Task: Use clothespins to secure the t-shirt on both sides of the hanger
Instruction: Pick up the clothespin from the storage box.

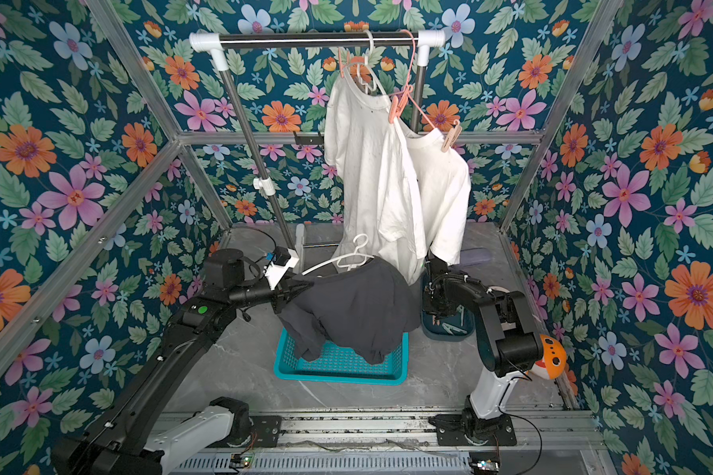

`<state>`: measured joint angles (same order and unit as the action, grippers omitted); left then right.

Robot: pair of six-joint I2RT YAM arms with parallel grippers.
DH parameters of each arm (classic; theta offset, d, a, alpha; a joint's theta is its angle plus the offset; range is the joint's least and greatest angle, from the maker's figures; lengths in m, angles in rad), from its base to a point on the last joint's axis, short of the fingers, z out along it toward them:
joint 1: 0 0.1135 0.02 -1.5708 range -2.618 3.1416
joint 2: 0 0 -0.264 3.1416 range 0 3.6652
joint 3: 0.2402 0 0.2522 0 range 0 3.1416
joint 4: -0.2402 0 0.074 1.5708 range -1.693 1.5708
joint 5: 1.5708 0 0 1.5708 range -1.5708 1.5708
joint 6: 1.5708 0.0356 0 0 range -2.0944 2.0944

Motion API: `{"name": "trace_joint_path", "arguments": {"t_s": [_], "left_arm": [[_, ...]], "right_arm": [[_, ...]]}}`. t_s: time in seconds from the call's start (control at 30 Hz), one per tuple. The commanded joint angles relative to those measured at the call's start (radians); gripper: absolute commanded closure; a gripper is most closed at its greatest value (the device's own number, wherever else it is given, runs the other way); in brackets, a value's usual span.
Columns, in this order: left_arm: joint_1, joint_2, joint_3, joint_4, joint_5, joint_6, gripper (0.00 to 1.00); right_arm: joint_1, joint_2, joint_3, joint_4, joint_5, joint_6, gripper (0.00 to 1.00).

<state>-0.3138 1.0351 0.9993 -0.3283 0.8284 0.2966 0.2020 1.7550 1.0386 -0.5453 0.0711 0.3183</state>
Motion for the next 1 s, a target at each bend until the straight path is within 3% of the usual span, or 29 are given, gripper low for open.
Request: {"name": "trace_joint_path", "arguments": {"t_s": [0.0, 0.4, 0.97], "left_arm": [[0.002, -0.004, 0.009, 0.058, 0.011, 0.006, 1.00], [0.002, -0.014, 0.008, 0.061, 0.012, -0.001, 1.00], [0.003, -0.009, 0.006, 0.074, 0.096, -0.004, 1.00]], "right_arm": [[0.002, -0.020, -0.026, -0.047, 0.029, 0.011, 0.77], [0.002, -0.056, -0.051, -0.022, 0.056, 0.030, 0.80], [0.000, -0.243, -0.088, 0.043, 0.103, 0.045, 0.81]]}}
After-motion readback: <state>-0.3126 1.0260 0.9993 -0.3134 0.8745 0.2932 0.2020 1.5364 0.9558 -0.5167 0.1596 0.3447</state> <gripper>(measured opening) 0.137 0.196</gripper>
